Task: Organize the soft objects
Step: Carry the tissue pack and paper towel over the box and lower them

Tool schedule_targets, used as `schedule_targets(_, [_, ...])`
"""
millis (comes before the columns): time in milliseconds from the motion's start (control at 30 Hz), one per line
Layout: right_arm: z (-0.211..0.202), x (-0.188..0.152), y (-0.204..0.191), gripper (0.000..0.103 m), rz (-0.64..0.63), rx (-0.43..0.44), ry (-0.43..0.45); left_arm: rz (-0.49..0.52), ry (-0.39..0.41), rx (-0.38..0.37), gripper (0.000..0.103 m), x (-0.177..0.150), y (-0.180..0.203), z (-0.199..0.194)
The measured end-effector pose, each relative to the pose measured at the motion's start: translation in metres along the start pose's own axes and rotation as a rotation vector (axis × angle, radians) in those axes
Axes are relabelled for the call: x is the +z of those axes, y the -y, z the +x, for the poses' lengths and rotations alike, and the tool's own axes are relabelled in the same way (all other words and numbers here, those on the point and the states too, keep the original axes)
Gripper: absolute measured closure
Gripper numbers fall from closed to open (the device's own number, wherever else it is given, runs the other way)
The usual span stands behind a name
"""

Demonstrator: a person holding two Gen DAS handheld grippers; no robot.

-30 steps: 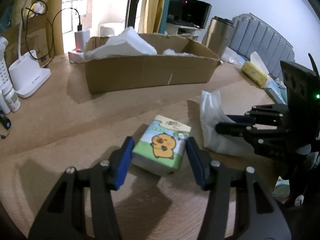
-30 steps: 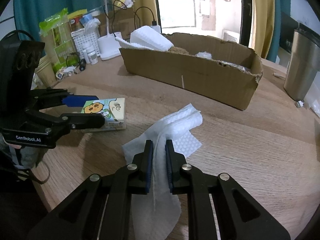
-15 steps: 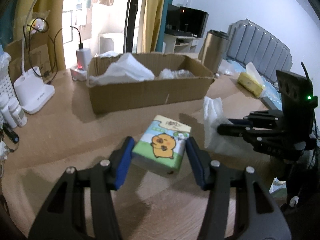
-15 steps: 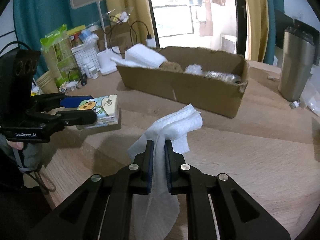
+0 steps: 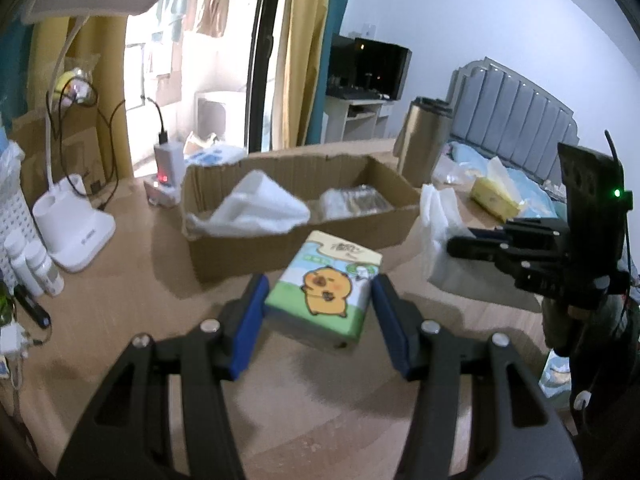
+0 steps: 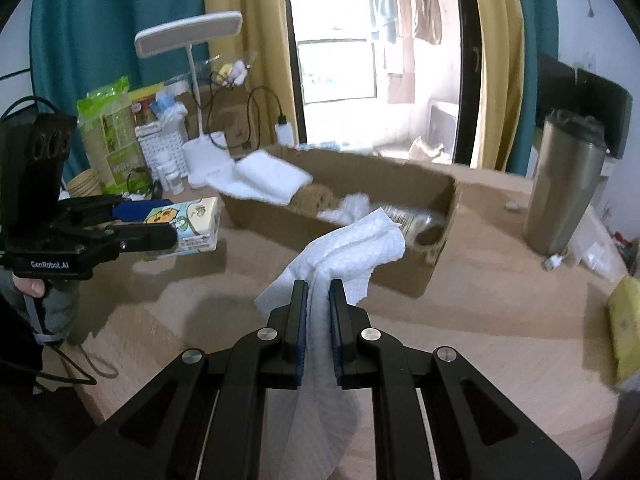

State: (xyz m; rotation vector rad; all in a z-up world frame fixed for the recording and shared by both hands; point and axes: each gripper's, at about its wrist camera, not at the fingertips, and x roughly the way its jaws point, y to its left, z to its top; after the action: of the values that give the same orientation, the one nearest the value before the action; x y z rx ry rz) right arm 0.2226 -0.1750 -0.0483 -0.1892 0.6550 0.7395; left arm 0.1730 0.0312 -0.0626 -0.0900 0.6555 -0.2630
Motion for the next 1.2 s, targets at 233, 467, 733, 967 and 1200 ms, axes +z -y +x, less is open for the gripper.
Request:
schedule_targets(233, [-0.007,0.02,0.006,0.091,-0.026,-0.029,0.046,0.032,0.048,0.013,0.048,0.02,-0.002,-0.004])
schedule_targets(467, [-0.005,0.038,0.002,0.091,-0.073,-0.038,0.077,0.028,0.084,0.01,0.048,0.035,-0.007,-0.004])
schedule_targets(733, [-0.001,0.057,0.003,0.091,-0.124,-0.054,0.106,0.034,0.105,0.027,0.048,0.048,-0.004,0.005])
schedule_targets(967, [0.01,0.072,0.015,0.091,-0.135,-0.081,0.123,0.035,0.108,0.031,0.048,0.065,-0.005,0.022])
schedule_targets(1200, [0.03,0.081,0.029,0.091,-0.13,-0.088,0.113,0.067,0.105,0.062,0.048,0.081,-0.003,0.045])
